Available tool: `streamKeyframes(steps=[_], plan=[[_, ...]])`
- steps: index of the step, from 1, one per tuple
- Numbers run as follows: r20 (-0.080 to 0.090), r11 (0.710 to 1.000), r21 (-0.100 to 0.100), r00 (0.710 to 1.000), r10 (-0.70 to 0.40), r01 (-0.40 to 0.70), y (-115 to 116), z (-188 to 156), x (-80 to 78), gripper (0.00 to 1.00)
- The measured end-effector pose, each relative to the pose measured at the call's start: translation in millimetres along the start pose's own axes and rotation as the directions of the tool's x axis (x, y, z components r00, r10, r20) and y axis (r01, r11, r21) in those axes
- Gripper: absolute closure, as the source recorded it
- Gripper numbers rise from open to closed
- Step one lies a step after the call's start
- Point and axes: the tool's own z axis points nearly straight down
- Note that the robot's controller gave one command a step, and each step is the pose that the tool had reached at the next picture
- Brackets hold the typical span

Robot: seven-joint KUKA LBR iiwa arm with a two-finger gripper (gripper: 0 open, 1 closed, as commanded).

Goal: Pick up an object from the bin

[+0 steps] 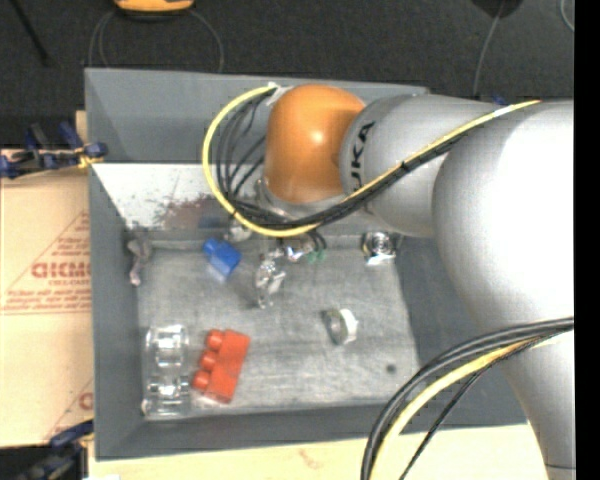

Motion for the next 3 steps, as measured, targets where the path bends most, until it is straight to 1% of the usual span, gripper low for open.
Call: streamKeyframes(steps=[1, 2, 3], plan=[[0.006, 0.985, 0.001, 0.985, -0.173, 0.173, 56.5, 6.3, -16.2, 0.0], [0.008, 0.986, 0.002, 0.986, -0.168, 0.168, 55.1, 4.6, -16.9, 1.0], [0.011, 0.992, 0.003, 0.992, -0.124, 0.124, 51.3, -80.9, -11.4, 1.0]])
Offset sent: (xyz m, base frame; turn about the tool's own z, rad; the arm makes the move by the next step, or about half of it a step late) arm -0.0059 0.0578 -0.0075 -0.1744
